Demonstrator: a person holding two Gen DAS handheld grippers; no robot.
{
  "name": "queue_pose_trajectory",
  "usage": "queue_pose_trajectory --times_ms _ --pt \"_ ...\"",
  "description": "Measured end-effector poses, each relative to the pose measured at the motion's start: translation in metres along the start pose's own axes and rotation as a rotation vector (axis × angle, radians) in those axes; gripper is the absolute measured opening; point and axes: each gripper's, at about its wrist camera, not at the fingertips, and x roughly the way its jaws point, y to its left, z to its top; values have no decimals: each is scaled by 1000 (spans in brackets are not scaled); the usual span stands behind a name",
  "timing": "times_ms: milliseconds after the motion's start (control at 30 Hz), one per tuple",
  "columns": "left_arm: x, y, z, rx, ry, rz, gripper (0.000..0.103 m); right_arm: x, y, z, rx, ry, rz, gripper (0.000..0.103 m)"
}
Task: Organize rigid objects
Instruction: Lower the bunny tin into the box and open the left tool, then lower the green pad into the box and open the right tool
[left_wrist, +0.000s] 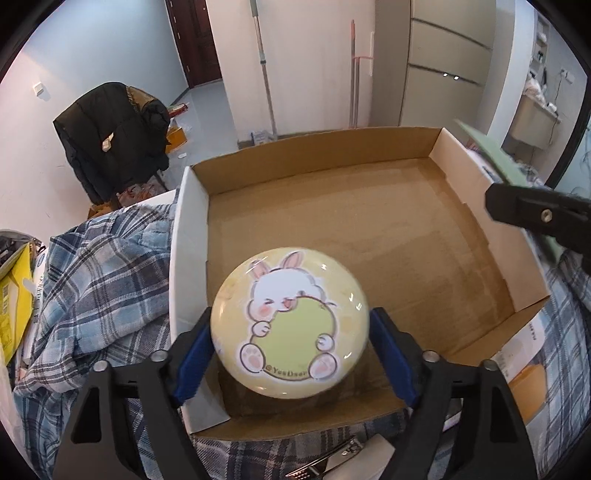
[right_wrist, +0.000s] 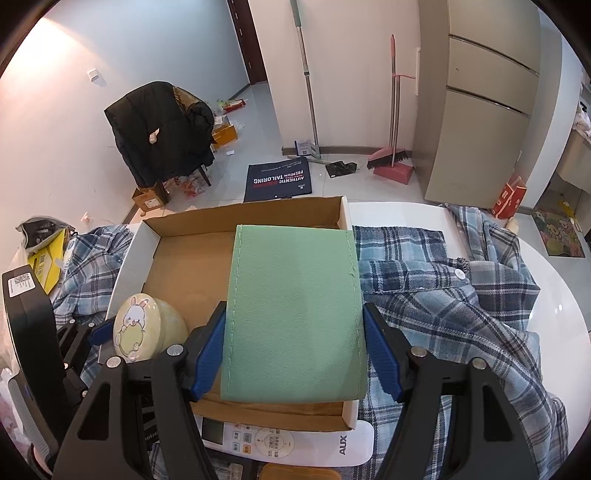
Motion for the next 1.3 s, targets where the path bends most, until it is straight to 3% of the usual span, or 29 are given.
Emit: queue_pose_trajectory --times_ms 133,400,600,767,900,1067,1200,1233,1300 --pt "-12 4 3 -18 -60 -3 85 -3 -2 1 2 -10 -1 68" --pt "-74 34 9 -122 -352 -8 86 5 0 -2 -2 18 20 68" --pt "-113 55 4 -186 -571 16 103 20 9 -9 -29 59 35 68" --pt "-124 56 2 -189 -594 -10 103 33 13 -14 -28 111 77 68" --pt "-126 54 1 -184 -603 -1 103 40 20 -19 -76 106 2 68" --pt "-136 54 1 -191 -597 -6 103 49 19 -22 -63 137 40 69" --pt "-160 60 -7 -211 -692 -75 103 47 24 -23 -96 121 18 70" --pt "-168 61 -9 -210 -718 -75 103 44 24 -23 -95 114 31 72" --pt "-182 60 -11 -204 -758 -68 103 39 25 -21 -88 94 64 87"
